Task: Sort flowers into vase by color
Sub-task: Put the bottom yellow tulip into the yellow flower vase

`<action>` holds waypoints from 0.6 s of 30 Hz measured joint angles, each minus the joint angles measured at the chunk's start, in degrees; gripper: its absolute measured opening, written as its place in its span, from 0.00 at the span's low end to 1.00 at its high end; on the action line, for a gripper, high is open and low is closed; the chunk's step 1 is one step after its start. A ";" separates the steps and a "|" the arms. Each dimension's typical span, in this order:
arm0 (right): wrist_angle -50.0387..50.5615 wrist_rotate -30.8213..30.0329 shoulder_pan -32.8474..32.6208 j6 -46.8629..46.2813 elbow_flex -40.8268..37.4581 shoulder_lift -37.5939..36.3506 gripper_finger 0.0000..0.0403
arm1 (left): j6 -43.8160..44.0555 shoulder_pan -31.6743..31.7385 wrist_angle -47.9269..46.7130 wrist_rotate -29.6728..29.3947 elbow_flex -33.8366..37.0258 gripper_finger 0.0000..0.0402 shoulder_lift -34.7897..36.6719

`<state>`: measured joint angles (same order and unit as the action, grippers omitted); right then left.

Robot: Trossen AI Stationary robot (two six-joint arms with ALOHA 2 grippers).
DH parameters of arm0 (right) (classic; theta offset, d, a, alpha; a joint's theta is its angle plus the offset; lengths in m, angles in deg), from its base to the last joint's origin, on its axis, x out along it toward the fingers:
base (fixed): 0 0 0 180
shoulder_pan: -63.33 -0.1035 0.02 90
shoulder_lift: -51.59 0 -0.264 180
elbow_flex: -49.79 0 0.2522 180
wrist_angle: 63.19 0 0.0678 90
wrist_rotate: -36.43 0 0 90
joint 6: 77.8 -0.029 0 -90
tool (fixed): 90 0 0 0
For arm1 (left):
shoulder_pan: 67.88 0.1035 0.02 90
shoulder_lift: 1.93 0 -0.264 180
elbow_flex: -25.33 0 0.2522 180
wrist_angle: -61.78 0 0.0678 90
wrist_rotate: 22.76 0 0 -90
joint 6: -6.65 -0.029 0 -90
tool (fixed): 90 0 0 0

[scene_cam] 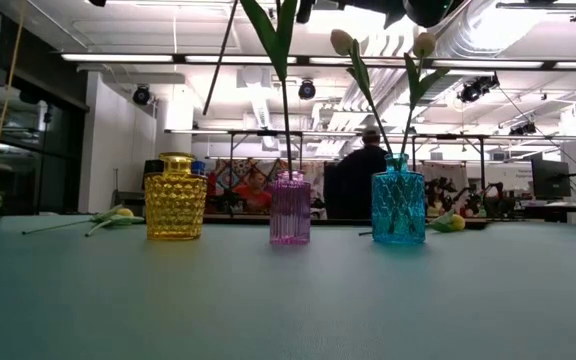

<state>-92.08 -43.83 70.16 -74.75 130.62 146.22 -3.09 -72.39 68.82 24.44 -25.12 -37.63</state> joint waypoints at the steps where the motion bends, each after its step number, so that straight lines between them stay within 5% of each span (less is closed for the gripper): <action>1: 0.01 0.00 0.00 0.01 0.00 0.00 0.00 | 0.00 0.00 -0.02 -0.01 0.00 0.41 -0.01; 18: -9.45 0.17 -0.44 -2.59 0.00 8.56 0.00 | 0.04 0.00 0.03 -0.01 0.00 0.41 -0.01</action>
<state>-101.53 -43.65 69.72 -77.34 130.62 154.78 -3.05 -72.39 68.85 24.43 -25.12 -37.63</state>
